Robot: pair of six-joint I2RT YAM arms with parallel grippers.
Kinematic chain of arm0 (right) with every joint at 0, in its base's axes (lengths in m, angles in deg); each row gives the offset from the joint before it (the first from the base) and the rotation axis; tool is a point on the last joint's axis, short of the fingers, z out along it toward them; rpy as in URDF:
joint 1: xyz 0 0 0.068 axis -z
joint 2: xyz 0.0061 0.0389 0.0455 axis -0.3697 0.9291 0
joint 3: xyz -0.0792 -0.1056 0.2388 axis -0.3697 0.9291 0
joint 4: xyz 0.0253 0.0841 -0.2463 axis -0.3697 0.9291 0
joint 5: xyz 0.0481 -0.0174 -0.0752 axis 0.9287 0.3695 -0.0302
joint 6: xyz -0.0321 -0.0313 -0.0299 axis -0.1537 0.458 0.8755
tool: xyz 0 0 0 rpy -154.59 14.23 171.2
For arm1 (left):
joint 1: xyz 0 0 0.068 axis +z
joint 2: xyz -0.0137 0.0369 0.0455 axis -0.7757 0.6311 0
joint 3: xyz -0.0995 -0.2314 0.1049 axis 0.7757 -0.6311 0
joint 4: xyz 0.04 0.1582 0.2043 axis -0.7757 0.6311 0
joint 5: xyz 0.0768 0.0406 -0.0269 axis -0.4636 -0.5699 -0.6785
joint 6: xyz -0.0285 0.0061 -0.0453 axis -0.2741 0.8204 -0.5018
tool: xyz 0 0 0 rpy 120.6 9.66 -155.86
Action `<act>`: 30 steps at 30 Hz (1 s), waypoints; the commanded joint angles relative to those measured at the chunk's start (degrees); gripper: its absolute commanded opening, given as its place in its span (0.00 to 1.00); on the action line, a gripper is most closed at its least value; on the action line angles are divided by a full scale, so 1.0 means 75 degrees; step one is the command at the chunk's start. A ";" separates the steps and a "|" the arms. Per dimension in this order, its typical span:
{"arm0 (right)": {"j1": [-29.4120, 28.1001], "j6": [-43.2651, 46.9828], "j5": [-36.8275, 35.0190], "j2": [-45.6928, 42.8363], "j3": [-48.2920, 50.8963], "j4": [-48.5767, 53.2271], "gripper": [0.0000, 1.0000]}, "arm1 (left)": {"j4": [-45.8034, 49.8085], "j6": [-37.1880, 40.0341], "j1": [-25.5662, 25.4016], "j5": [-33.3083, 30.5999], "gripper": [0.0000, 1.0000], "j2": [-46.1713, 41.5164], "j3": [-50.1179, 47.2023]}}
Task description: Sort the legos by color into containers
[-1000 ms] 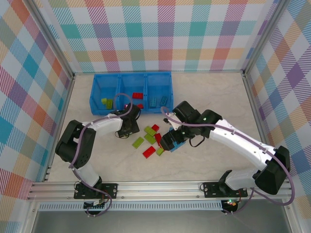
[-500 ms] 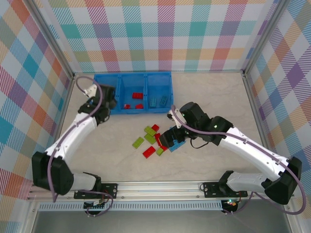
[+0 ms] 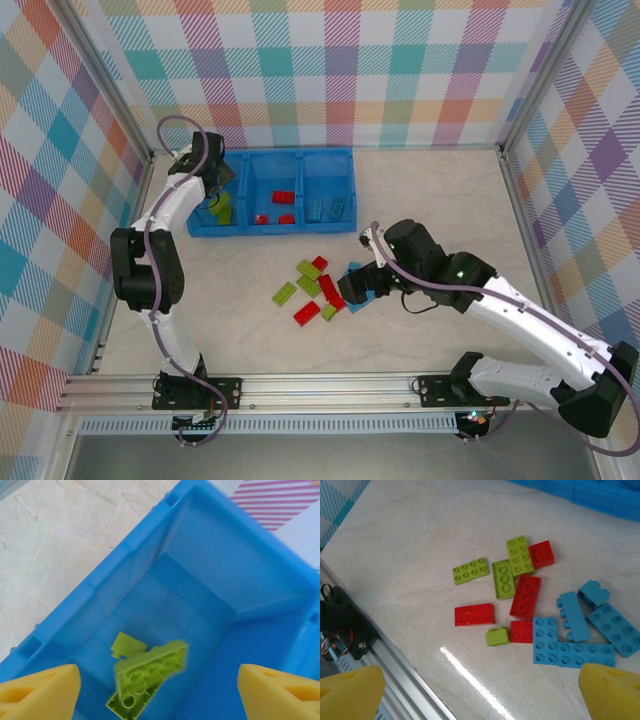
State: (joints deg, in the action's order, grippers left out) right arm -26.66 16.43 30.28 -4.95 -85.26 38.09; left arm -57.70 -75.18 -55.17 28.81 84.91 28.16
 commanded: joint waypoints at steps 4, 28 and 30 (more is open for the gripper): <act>0.0343 -0.0753 -0.1243 0.0071 0.0096 -0.0144 1.00 | 0.0166 0.0155 0.0037 0.1206 0.87 -0.1621 -0.0599; 0.1763 -0.2135 -0.0650 0.5155 -0.1379 -0.0855 0.74 | 0.0694 1.0385 -0.4255 0.5796 1.00 -0.8781 -0.5981; 0.1709 -0.2348 -0.0851 0.5450 -0.1610 -0.0836 0.67 | 0.0613 1.0402 -0.4255 0.5756 1.00 -0.8736 -0.6090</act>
State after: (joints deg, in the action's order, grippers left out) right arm -13.31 4.00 25.07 33.84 -94.26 33.42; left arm -51.30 -3.90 -86.38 69.46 19.91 -16.78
